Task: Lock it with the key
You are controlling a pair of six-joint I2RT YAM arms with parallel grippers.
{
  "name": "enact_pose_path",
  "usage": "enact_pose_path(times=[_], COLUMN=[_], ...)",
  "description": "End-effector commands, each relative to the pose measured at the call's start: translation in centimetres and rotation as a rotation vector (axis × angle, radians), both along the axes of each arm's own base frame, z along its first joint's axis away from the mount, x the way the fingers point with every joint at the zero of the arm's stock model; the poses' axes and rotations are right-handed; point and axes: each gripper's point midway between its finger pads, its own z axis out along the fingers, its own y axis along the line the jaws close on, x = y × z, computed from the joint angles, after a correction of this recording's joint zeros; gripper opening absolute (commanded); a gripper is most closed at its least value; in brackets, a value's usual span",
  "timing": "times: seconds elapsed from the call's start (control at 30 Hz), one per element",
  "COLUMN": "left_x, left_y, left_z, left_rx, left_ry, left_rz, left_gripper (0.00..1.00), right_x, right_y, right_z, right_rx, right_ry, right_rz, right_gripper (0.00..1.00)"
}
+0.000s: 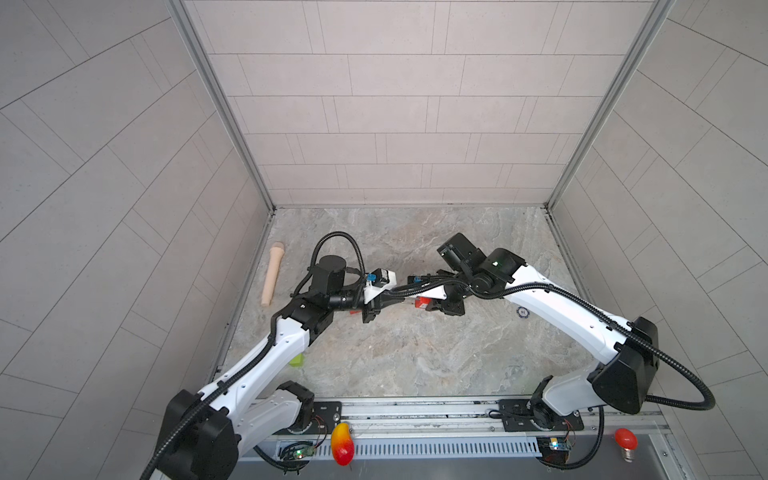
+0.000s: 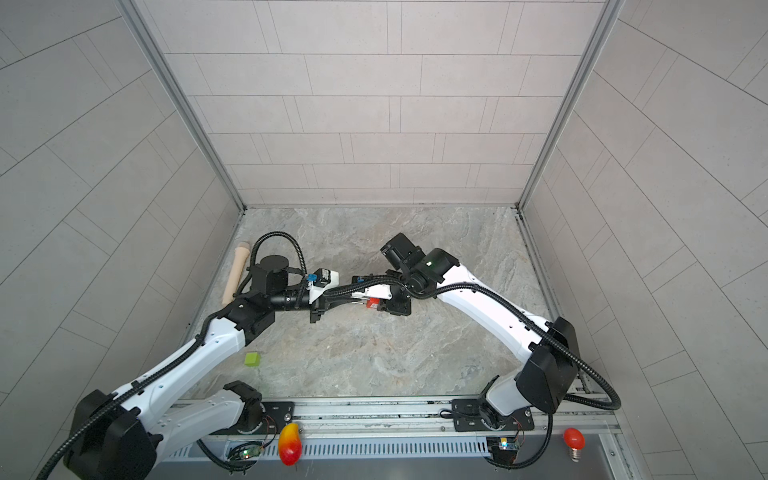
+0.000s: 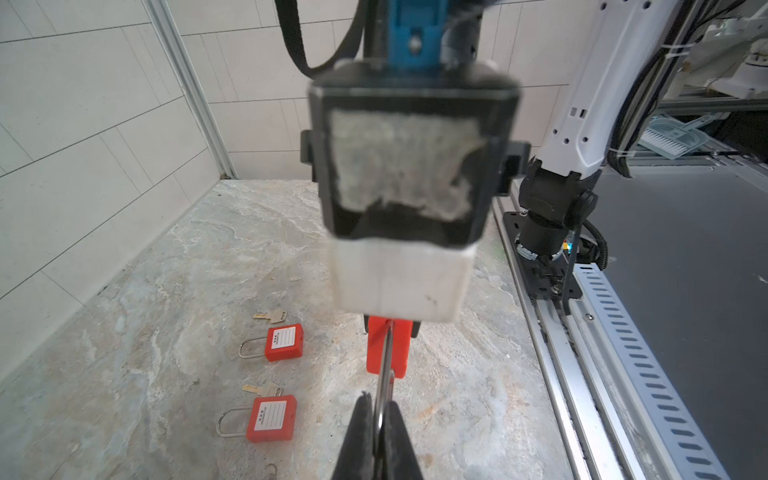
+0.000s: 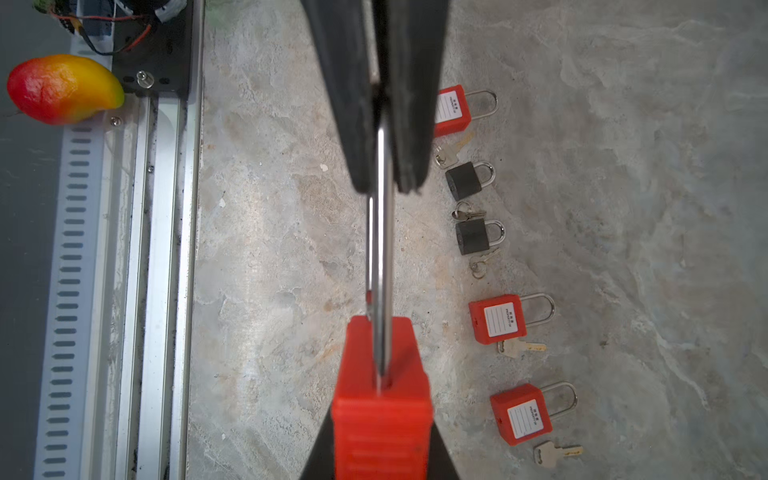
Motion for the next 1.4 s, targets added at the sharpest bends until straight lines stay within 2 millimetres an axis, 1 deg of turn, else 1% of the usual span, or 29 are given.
enact_pose_path(times=[0.0,0.13,0.23,0.4,0.53,0.63,0.67,0.77,1.0,1.07,1.2,1.37], left_x=[-0.6,-0.6,-0.7,-0.9,-1.0,-1.2,-1.2,-1.1,-0.9,-0.7,-0.6,-0.5], left_y=[-0.4,-0.7,-1.1,-1.3,-1.6,-1.9,-1.9,-2.0,-2.4,-2.4,-2.1,-1.5], left_z=[1.9,1.7,1.6,1.1,0.6,0.4,0.4,0.5,0.5,0.6,0.1,-0.1], left_rx=[-0.051,-0.057,-0.065,-0.064,-0.067,-0.07,-0.072,-0.075,-0.084,-0.082,-0.063,-0.025], left_ry=[-0.073,-0.069,-0.066,-0.036,0.031,0.061,0.067,0.095,0.155,0.147,0.048,-0.105], left_rz=[-0.044,-0.056,-0.07,-0.091,-0.117,-0.131,-0.13,-0.133,-0.147,-0.142,-0.122,-0.067], left_gripper=[0.0,0.0,0.0,0.0,0.0,0.0,0.0,0.0,0.0,0.0,0.0,0.0], right_x=[-0.5,-0.9,-0.5,-0.6,0.5,1.3,1.8,2.3,3.0,2.4,0.0,-0.9], right_y=[0.5,1.1,1.4,2.0,2.1,2.0,2.0,1.8,1.8,1.9,2.7,2.7], right_z=[1.5,2.5,3.5,5.0,5.7,5.9,6.0,6.1,5.9,6.0,6.9,7.1], right_rx=[0.058,0.102,0.139,0.199,0.188,0.179,0.17,0.154,0.109,0.121,0.202,0.232], right_ry=[0.003,-0.004,0.002,-0.023,-0.087,-0.142,-0.171,-0.214,-0.266,-0.245,-0.137,-0.016], right_rz=[0.037,0.072,0.048,0.1,0.102,0.098,0.083,0.072,0.059,0.076,0.144,0.157], right_gripper=[0.09,0.05,0.05,0.05,0.04,0.04,0.02,0.01,0.01,0.01,0.01,0.0])
